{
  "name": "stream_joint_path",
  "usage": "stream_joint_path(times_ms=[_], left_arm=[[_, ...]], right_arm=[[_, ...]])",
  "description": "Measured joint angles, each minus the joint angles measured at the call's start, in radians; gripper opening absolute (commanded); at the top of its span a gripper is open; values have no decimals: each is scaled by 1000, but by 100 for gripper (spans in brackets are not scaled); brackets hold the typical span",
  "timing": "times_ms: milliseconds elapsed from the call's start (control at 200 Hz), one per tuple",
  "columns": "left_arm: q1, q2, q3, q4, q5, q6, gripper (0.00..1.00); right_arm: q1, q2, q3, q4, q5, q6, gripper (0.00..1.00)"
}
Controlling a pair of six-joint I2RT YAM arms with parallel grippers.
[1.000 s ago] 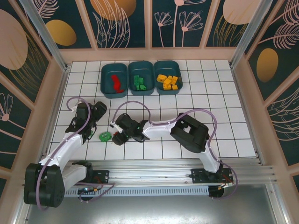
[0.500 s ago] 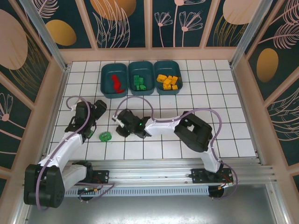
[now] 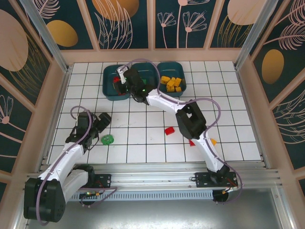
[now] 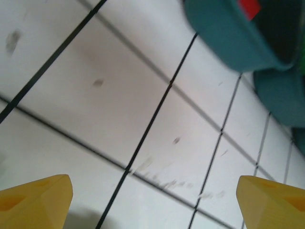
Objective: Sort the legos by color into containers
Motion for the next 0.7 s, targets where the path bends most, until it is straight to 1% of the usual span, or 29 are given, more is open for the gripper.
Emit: stream_joint_path(times_ms=[85,115,220,320,420,525,601,676,701], left_arm=[[0,-29,-3,-53,8,0,89],[0,-43,-3,-65,11,0,89],[-2,-80,-3,-98,23,5,89],[-12,-82,-3,-124,30,11,89],[-39,-71,-6,-141,27,11,89],[-88,-51,-6,-167,20,11,90],[-121,-35,-4,-197,-5,11,93],[-144,-25,6,-245,-34,11,95],[-148,-24,9,-257,-43,10,98]], right_arm=[[0,58,53,-35,-11,1,29],[0,75,72,-48,-14,0,32],[-3,138,163,-91,-30,2,50],[-8,175,229,-117,-33,15,59],[-15,182,251,-138,-32,26,62],[-26,182,282,-166,-35,38,62],[-33,172,285,-172,-39,50,63],[-39,122,207,-157,-43,63,64],[-40,97,164,-148,-47,68,65]])
